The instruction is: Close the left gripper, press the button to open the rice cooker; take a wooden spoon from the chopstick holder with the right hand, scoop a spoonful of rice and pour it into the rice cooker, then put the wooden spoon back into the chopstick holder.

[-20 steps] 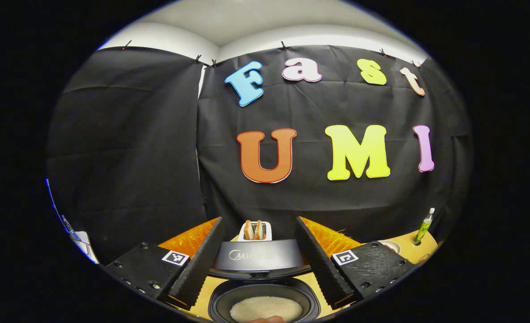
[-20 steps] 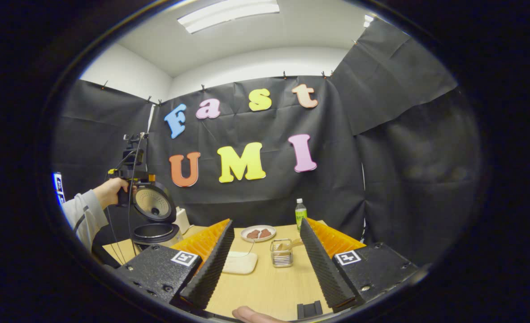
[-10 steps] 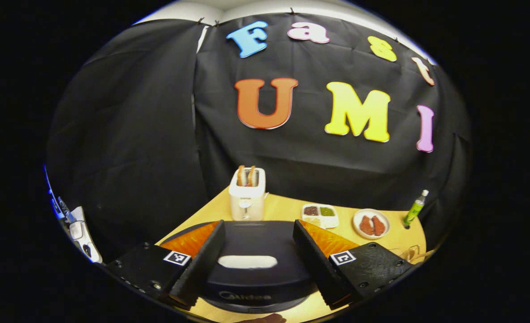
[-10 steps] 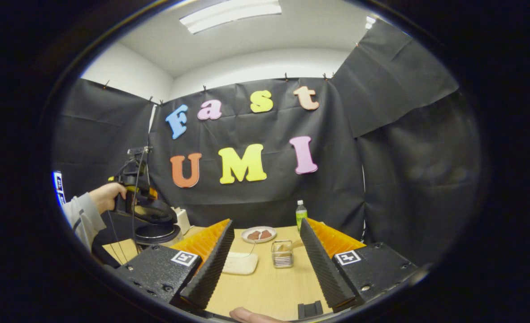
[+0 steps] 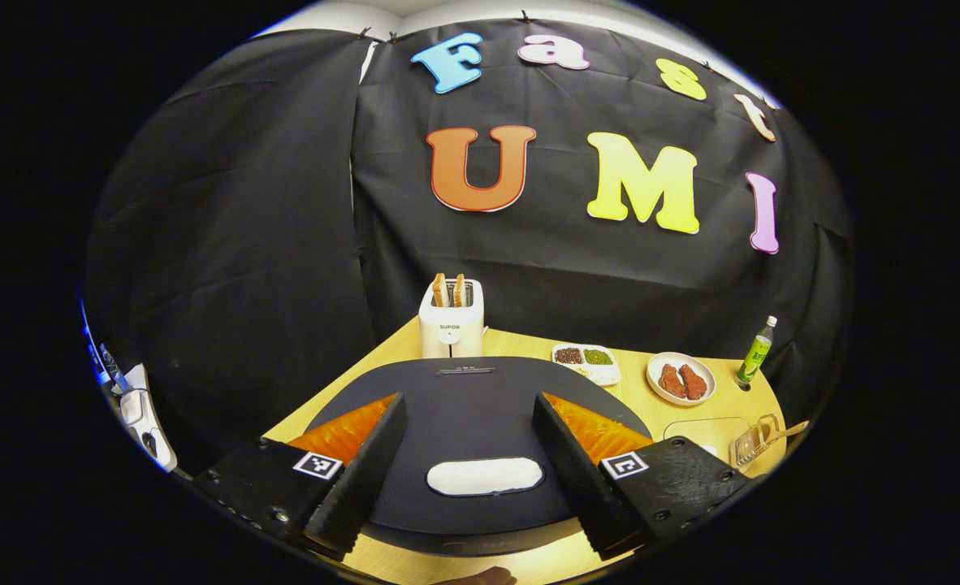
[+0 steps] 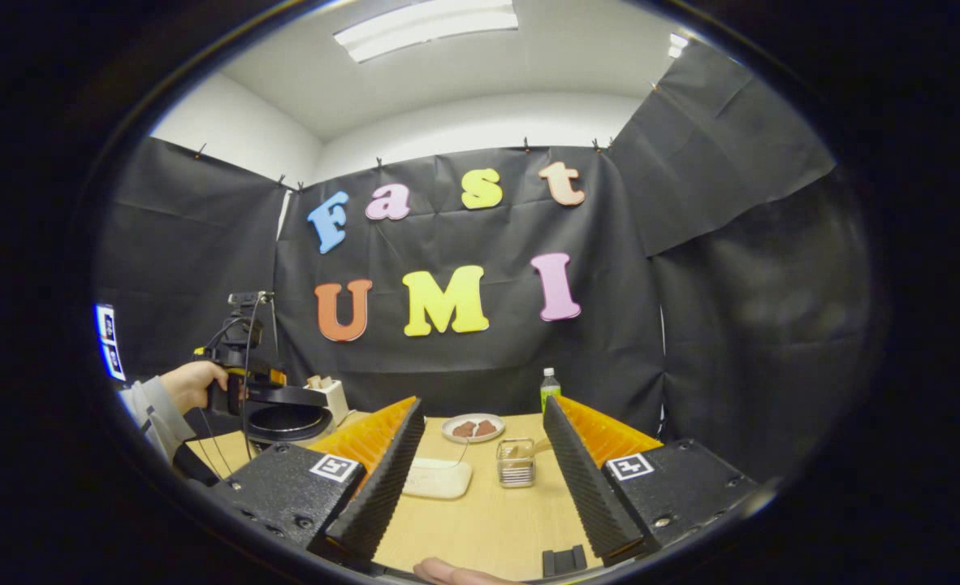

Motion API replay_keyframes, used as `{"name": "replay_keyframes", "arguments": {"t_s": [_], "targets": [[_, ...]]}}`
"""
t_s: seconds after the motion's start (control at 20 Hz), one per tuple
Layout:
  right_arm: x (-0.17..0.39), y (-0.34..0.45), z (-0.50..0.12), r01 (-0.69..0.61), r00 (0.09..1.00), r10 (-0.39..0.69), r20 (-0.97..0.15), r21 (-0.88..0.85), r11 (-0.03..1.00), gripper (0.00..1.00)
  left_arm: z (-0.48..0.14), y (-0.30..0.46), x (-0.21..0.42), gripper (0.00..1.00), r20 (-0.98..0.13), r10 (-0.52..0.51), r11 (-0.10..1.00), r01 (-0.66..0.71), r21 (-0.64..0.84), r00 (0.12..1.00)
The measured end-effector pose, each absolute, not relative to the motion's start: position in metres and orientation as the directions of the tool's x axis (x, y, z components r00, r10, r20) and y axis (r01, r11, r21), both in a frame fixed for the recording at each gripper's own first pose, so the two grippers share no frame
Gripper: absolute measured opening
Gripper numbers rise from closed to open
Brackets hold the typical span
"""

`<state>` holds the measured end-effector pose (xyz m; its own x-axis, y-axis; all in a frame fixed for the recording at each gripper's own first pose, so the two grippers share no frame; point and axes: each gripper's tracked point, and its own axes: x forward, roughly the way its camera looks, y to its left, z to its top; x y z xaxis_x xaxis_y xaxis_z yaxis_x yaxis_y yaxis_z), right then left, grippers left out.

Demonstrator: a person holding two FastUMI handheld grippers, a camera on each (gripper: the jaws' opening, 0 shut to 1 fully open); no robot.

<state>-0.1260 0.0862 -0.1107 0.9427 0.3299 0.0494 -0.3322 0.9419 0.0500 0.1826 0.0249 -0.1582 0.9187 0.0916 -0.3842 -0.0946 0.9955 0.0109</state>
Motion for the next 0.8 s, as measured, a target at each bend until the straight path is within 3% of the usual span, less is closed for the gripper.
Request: {"name": "replay_keyframes", "arguments": {"t_s": [0.3,0.45,0.5,0.55,0.8], "targets": [[-0.132,0.087,-0.111,-0.339,0.940,0.337,0.048,0.043,0.940,0.97,-0.207,0.021,0.170,1.00,-0.456,0.096,0.995,-0.091,0.033,0.885],[-0.132,0.080,-0.109,-0.329,0.944,0.326,0.055,0.037,0.944,0.96,-0.202,0.021,0.170,1.00,-0.421,0.087,0.996,-0.082,0.030,0.903],[-0.133,0.077,-0.108,-0.322,0.946,0.319,0.057,0.035,0.946,0.96,-0.204,0.021,0.167,0.93,-0.417,0.083,0.997,-0.077,0.032,0.905],[-0.133,0.073,-0.107,-0.312,0.949,0.310,0.061,0.034,0.949,0.96,-0.204,0.020,0.166,1.00,-0.400,0.076,0.997,-0.067,0.037,0.913],[-0.142,0.074,-0.103,-0.319,0.946,0.317,0.071,0.019,0.948,0.96,-0.202,0.017,0.140,1.00,-0.322,0.069,0.997,-0.060,0.038,0.944]]}}
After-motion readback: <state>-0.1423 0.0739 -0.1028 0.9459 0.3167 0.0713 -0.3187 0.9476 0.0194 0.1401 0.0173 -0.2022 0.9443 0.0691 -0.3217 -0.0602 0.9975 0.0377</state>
